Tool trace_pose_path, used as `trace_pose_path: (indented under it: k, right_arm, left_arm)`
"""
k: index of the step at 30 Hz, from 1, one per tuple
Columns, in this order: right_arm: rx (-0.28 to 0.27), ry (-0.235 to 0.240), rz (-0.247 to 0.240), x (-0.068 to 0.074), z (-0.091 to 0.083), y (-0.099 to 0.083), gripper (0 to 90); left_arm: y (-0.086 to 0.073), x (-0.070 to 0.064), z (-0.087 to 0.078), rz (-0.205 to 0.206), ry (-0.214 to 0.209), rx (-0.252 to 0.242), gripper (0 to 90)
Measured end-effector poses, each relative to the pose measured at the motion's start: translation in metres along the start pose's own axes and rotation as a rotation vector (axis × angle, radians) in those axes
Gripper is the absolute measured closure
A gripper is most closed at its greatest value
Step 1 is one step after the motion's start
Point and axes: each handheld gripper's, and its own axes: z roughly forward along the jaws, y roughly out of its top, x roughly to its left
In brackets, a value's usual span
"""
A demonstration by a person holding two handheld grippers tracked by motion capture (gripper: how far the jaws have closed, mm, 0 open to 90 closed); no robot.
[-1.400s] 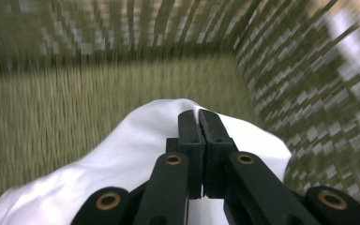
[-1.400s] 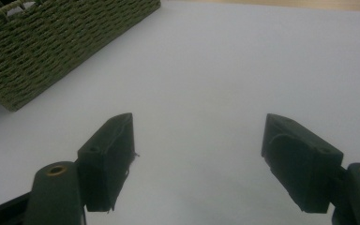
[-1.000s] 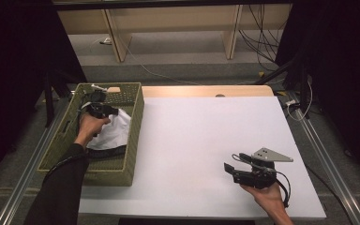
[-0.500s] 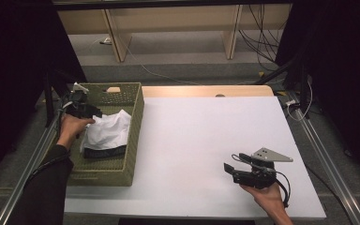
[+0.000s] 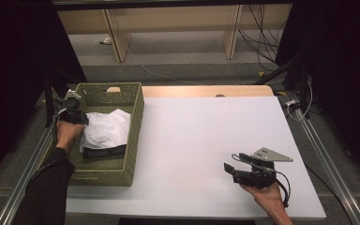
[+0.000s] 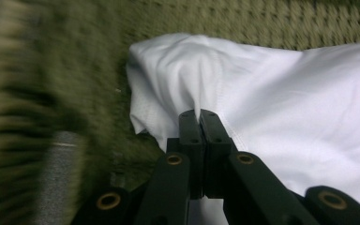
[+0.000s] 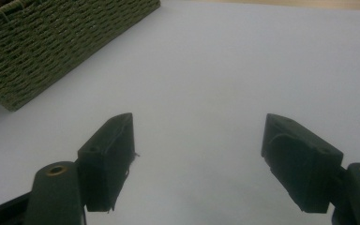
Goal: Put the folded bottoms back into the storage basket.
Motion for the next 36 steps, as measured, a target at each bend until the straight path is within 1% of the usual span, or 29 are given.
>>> trace_pose_path:
  k: [2, 4, 5, 7, 9, 10, 12, 15, 18, 20, 22, 24, 26, 29, 31, 34, 35, 36]
  right_arm:
    - [0.000, 0.000, -0.001, 0.000, 0.000, 0.000, 27.0]
    - [0.001, 0.001, 0.000, 0.000, 0.000, 0.000, 27.0]
    - [0.001, 0.000, 0.000, 0.000, 0.000, 0.000, 27.0]
    - [0.001, -0.001, 0.000, 0.000, 0.000, 0.000, 27.0]
    - [0.000, -0.002, 0.000, 0.000, 0.000, 0.000, 27.0]
    - [0.000, -0.001, 0.000, 0.000, 0.000, 0.000, 27.0]
    - [0.002, -0.001, 0.000, 0.000, 0.000, 0.000, 27.0]
    - [0.001, -0.001, -0.001, 0.000, 0.000, 0.000, 27.0]
    - [0.000, -0.003, 0.000, 0.000, -0.001, 0.000, 27.0]
    - [0.002, -0.003, 0.002, 0.000, -0.001, 0.000, 27.0]
    - [0.000, -0.003, 0.000, 0.000, -0.001, 0.000, 27.0]
    - [-0.002, -0.003, 0.000, 0.000, -0.001, 0.000, 27.0]
    - [-0.002, -0.003, 0.000, 0.000, -0.001, 0.000, 27.0]
    - [-0.005, -0.002, 0.000, 0.000, -0.001, 0.000, 27.0]
    - [-0.006, -0.002, 0.000, 0.000, -0.001, 0.000, 27.0]
    - [-0.007, -0.002, -0.001, 0.000, -0.001, 0.001, 27.0]
    - [-0.009, -0.004, -0.001, 0.000, -0.001, 0.001, 27.0]
    - [-0.009, -0.003, 0.000, 0.000, -0.001, 0.001, 27.0]
  left_arm:
    - [-0.001, 0.002, 0.000, -0.007, -0.011, -0.002, 88.2]
    - [-0.001, 0.003, 0.000, -0.015, -0.024, -0.015, 87.6]
    - [-0.002, 0.002, 0.000, -0.015, -0.026, -0.011, 86.2]
    - [-0.002, 0.001, 0.000, -0.013, -0.044, -0.009, 79.6]
    - [-0.001, 0.000, -0.003, -0.016, -0.052, -0.032, 74.5]
    - [-0.001, -0.001, -0.006, -0.019, -0.054, -0.046, 74.6]
    - [0.001, -0.002, -0.012, -0.011, -0.046, -0.070, 74.9]
    - [0.003, -0.004, -0.021, -0.014, -0.059, -0.105, 71.1]
    - [0.004, -0.009, -0.031, 0.001, -0.090, -0.131, 67.8]
    - [0.003, -0.012, -0.036, 0.007, -0.112, -0.138, 61.7]
    - [0.002, -0.015, -0.041, 0.000, -0.151, -0.146, 56.9]
    - [0.001, -0.019, -0.044, 0.006, -0.169, -0.145, 51.6]
    - [-0.001, -0.022, -0.048, -0.011, -0.202, -0.154, 46.6]
    - [-0.003, -0.027, -0.053, -0.020, -0.233, -0.166, 38.9]
    - [-0.006, -0.030, -0.058, -0.023, -0.267, -0.173, 35.8]
    - [-0.011, -0.038, -0.067, -0.029, -0.316, -0.197, 31.9]
    - [-0.012, -0.040, -0.069, -0.028, -0.326, -0.206, 30.8]
    - [-0.014, -0.043, -0.072, -0.018, -0.337, -0.213, 30.2]
